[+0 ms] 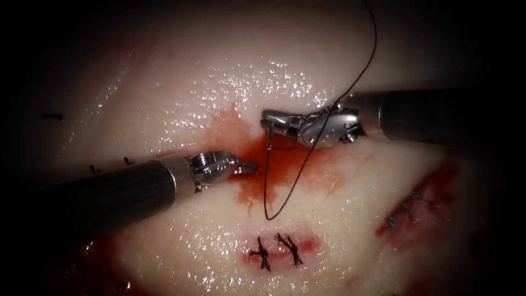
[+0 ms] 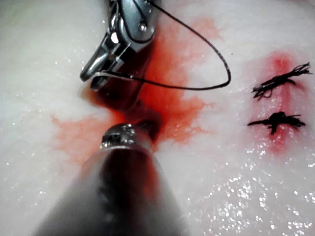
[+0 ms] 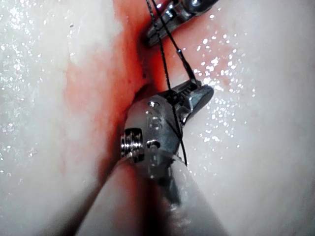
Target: Wound Closure
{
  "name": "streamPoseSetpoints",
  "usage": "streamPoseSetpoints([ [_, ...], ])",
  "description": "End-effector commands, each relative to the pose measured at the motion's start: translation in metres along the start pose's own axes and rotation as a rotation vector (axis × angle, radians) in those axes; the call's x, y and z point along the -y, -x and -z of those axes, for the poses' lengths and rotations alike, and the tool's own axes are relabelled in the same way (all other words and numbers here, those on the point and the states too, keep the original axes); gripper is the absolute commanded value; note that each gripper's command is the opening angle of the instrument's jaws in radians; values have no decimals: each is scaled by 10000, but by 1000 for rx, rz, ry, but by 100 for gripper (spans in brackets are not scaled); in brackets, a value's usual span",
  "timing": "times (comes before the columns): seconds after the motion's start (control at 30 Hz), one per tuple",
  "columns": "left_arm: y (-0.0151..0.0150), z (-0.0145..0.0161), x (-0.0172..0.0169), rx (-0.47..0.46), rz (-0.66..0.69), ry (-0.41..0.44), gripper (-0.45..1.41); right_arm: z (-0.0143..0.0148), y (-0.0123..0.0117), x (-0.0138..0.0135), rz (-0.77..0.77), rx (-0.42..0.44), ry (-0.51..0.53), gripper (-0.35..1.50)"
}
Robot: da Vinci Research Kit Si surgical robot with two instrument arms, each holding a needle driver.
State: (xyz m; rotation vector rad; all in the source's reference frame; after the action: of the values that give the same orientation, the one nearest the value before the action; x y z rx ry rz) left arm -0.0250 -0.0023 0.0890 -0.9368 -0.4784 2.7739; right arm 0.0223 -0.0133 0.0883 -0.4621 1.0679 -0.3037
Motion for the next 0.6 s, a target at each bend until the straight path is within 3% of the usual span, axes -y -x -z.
streamPoseSetpoints([
  [0.03, -1, -8, 2, -1, -1, 0, -28, -3, 9, 8, -16, 8, -4, -35],
  [0.33, -1, -7, 3, 2, -1, -4, -28, -5, 18, 28, -78, 38, -104, -35],
  [0.6, 0, -4, 4, 4, -1, -6, -28, -4, 4, 28, -95, 21, -114, -35],
])
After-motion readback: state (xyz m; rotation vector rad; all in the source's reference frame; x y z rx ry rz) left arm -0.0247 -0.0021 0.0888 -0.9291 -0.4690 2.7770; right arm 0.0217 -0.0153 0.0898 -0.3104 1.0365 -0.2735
